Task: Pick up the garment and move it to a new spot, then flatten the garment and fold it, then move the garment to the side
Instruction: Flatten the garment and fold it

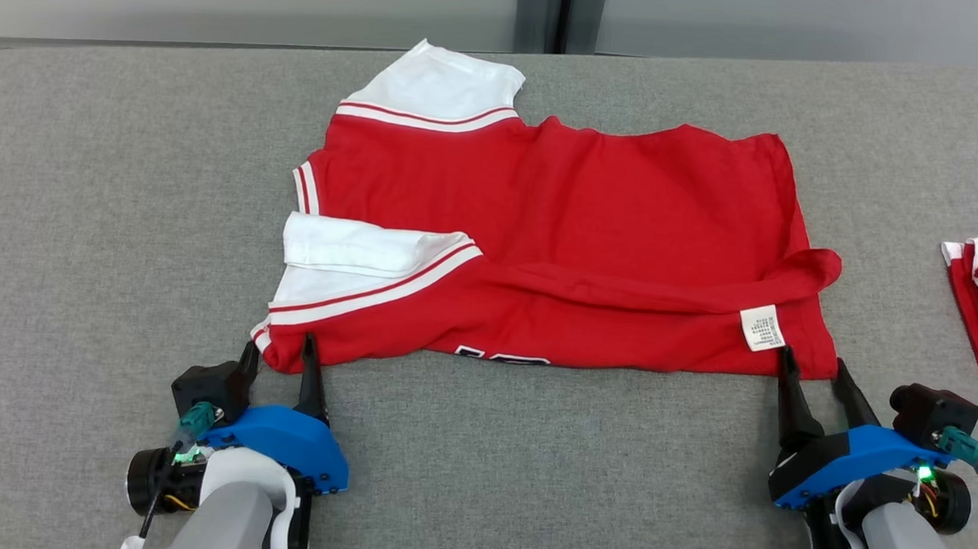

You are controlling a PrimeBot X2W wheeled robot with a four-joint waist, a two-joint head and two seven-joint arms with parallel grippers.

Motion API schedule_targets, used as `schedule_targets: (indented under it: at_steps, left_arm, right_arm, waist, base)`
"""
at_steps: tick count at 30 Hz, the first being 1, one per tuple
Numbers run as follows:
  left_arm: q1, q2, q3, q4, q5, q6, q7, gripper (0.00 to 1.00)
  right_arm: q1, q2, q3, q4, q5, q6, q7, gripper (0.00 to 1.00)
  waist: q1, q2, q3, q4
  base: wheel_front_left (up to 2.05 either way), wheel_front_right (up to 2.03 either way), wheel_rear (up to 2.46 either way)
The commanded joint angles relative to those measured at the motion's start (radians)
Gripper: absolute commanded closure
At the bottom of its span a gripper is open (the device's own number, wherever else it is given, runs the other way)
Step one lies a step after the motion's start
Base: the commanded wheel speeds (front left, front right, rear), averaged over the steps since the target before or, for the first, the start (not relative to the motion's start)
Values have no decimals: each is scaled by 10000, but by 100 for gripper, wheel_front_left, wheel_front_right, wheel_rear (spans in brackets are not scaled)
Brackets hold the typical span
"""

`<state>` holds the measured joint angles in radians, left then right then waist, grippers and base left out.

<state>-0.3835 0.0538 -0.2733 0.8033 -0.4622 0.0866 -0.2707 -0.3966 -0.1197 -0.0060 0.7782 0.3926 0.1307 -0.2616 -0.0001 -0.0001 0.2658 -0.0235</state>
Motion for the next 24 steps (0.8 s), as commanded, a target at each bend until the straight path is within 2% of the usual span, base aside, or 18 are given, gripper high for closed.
schedule_targets:
  at_steps: [1, 3, 4, 5, 6, 13, 17, 24]
  left_arm:
    - [49, -63, -171, 356, -212, -141, 126, 60]
    - [-60, -97, -422, 704, -461, -268, 151, 100]
    - [-68, -94, -544, 840, -620, -328, 152, 100]
    - [-125, -80, -621, 927, -696, -339, 154, 100]
    - [-170, -77, -693, 983, -759, -360, 160, 100]
    - [251, -39, -26, -83, -495, -75, 76, 100]
    - [911, -8, 624, -820, -3, -141, 64, 100]
    - [2405, 3, 1116, -1425, 605, -401, 62, 100]
  right_arm:
    - [-117, 14, 85, 54, 18, 1, -43, 0]
    - [-168, -2, 224, 186, 66, 1, -37, 0]
    - [-207, -26, 285, 245, 86, 1, -33, 37]
    - [-241, -43, 317, 278, 127, 1, -16, 93]
    - [-241, -52, 350, 313, 153, 1, -16, 100]
    - [227, -245, -340, -62, 375, 1, -30, 100]
    - [748, -228, -635, -209, 470, 0, -40, 100]
    - [2076, -80, -723, -576, 717, -2, -48, 100]
  waist:
    - [1, 1, 34, -9]
    - [1, 1, 90, -23]
    - [1, 1, 108, -26]
    - [1, 1, 125, -27]
    - [1, 1, 135, -28]
    - [1, 1, -281, 33]
    - [1, 1, -746, 124]
    - [1, 1, -1866, 351]
  base:
    - [0, 0, 0]
    - [0, 0, 0]
    - [0, 0, 0]
    - [0, 0, 0]
    - [0, 0, 0]
    - [0, 0, 0]
    - [0, 0, 0]
    - [0, 0, 0]
